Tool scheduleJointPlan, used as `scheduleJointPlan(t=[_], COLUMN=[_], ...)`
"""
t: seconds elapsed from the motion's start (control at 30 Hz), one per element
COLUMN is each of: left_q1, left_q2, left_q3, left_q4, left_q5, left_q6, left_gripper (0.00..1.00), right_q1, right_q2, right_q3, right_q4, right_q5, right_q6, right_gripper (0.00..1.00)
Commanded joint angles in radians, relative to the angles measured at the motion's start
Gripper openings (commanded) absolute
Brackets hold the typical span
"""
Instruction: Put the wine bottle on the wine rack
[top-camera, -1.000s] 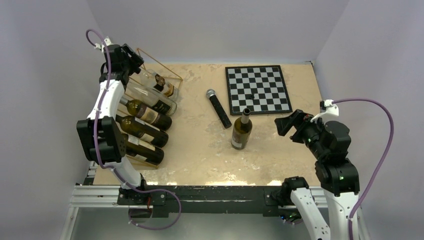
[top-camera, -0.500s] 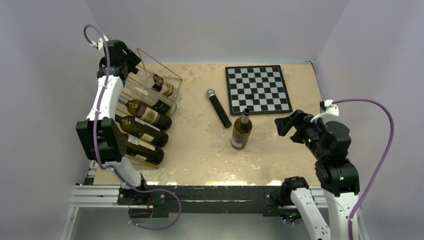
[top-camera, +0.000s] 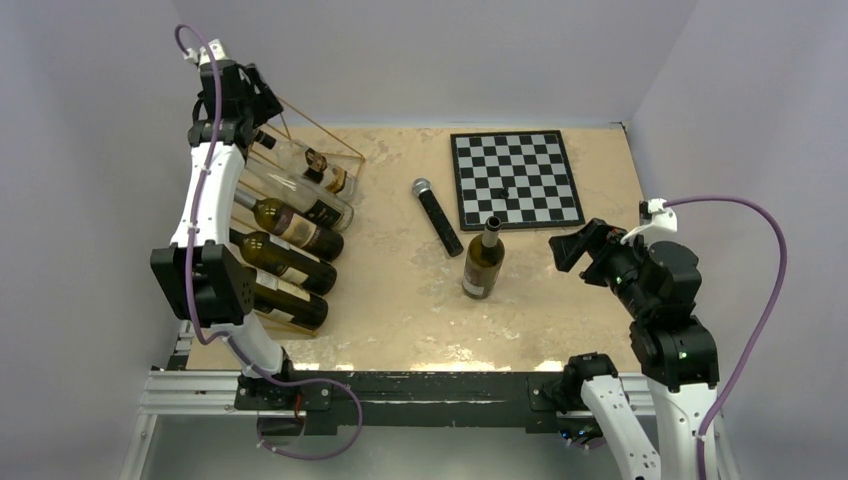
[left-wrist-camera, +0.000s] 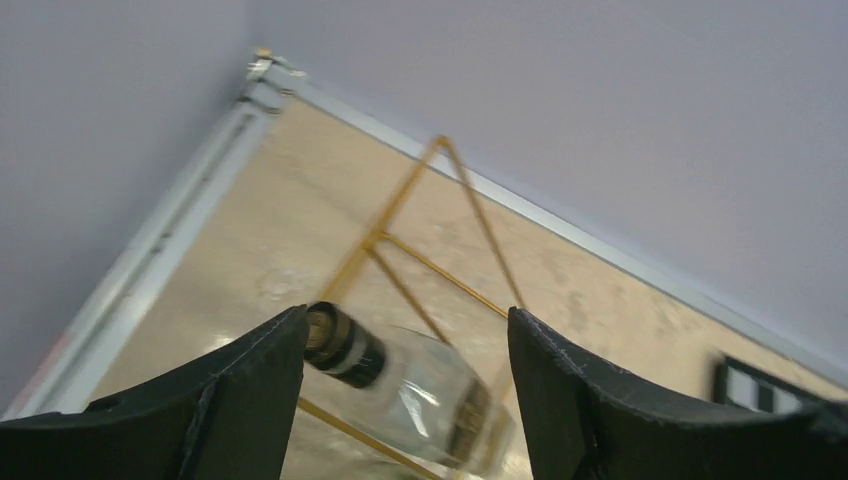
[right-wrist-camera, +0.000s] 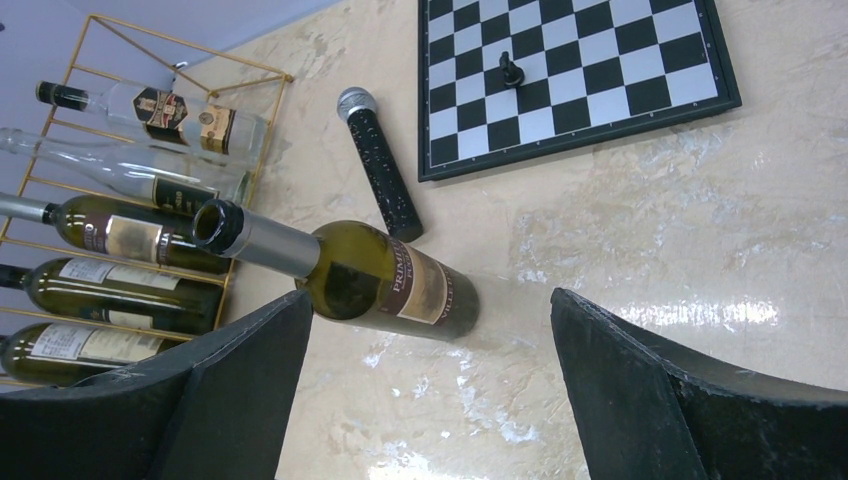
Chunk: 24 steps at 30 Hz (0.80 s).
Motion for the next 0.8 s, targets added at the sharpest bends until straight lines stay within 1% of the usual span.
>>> scheduleJointPlan(t=[0.0, 0.07, 0.13, 0.2, 0.27, 0.3, 0.33, 0.43, 0.53, 0.63, 0.7, 0.77], left_q1=[-0.089, -0.159, -0.214, -0.272, -0.325, -0.353, -0.383, -0.473, -0.563, -0.643, -0.687, -0.728], left_q2=[-0.065, -0.038, -0.028, -0.043, -0.067, -0.080, -0.094, -0.130, -0.160, -0.188, -0.202, -0.226], left_q3=[0.085, 0.157, 0.181, 0.160, 0.115, 0.099, 0.082, 0.026, -0.016, -0.056, -0.087, -0.133], left_q4=[0.047, 0.006, 0.010, 0.051, 0.109, 0.127, 0.136, 0.156, 0.130, 0.084, 0.062, 0.064], left_q5=[0.417, 0.551, 0.709, 0.853, 0.915, 0.936, 0.952, 1.015, 1.071, 1.097, 1.113, 1.095], left_q6=[0.149, 0.194, 0.217, 0.215, 0.199, 0.206, 0.214, 0.254, 0.332, 0.417, 0.451, 0.464], left_gripper=[0.78, 0.80, 0.82, 0.86, 0.95, 0.99, 0.99, 0.99, 0.99, 0.99, 0.99, 0.99], right_q1=[-0.002, -0.002, -0.002, -0.002, -0.003, -0.003, -0.002, -0.001, -0.003, -0.002, -0.001, -0.002], right_q2=[0.011, 0.021, 0.030, 0.030, 0.022, 0.016, 0.011, 0.003, 0.004, 0.004, 0.001, 0.000], right_q3=[0.029, 0.039, 0.047, 0.051, 0.048, 0.044, 0.040, 0.035, 0.036, 0.044, 0.053, 0.067], right_q4=[0.021, 0.021, 0.020, 0.011, 0.001, -0.003, -0.006, -0.011, -0.011, -0.022, -0.033, -0.048], right_q5=[-0.013, -0.026, -0.041, -0.044, -0.041, -0.040, -0.040, -0.044, -0.056, -0.060, -0.063, -0.063], right_q6=[-0.004, 0.002, 0.006, 0.006, 0.003, 0.001, 0.000, -0.002, -0.005, -0.007, -0.008, -0.014], right_gripper=[0.94, 0.94, 0.94, 0.94, 0.94, 0.94, 0.94, 0.94, 0.95, 0.96, 0.96, 0.96])
